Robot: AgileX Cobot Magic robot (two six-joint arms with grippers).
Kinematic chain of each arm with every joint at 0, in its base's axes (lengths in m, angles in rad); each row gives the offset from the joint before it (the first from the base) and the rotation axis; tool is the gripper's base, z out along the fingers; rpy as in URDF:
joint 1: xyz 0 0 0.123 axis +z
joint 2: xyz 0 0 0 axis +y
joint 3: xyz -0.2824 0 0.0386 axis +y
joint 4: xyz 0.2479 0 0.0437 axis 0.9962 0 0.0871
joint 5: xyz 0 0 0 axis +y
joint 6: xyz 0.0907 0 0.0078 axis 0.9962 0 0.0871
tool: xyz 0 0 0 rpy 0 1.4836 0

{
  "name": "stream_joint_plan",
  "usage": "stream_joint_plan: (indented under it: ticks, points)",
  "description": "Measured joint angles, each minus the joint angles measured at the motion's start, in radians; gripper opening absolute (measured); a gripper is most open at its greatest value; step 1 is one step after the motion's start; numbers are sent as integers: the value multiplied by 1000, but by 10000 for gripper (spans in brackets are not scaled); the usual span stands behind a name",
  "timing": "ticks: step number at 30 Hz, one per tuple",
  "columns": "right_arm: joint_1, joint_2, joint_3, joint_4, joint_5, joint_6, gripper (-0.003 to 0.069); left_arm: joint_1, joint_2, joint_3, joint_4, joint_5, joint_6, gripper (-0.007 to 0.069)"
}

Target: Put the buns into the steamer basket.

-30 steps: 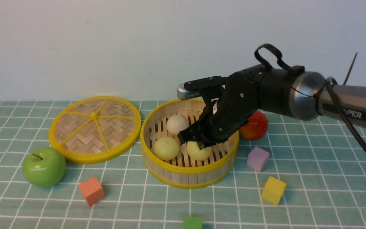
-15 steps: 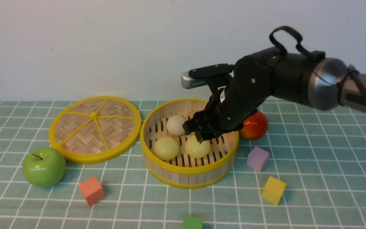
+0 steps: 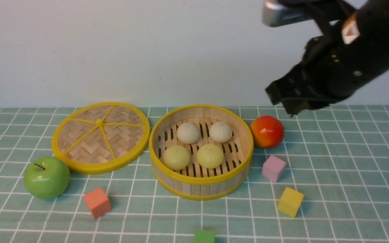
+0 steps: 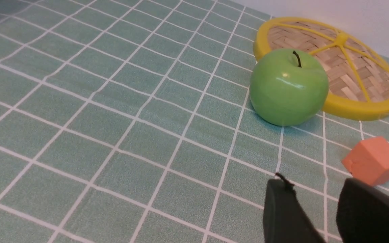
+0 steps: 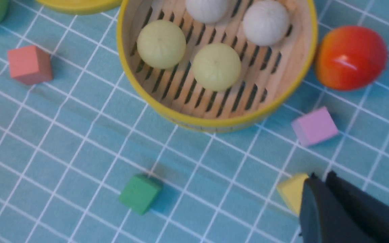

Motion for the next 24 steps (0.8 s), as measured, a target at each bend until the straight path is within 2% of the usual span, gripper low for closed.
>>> stream_joint_plan:
  ticks: [11, 17, 24]
  points:
    - [0, -334, 402, 11, -31, 12, -20, 0, 0, 0, 0, 0, 0, 238]
    - [0, -372, 459, 14, 74, 12, -19, 0, 0, 0, 0, 0, 0, 238]
    - [0, -387, 462, -61, 112, 8, -13, 0, 0, 0, 0, 0, 0, 238]
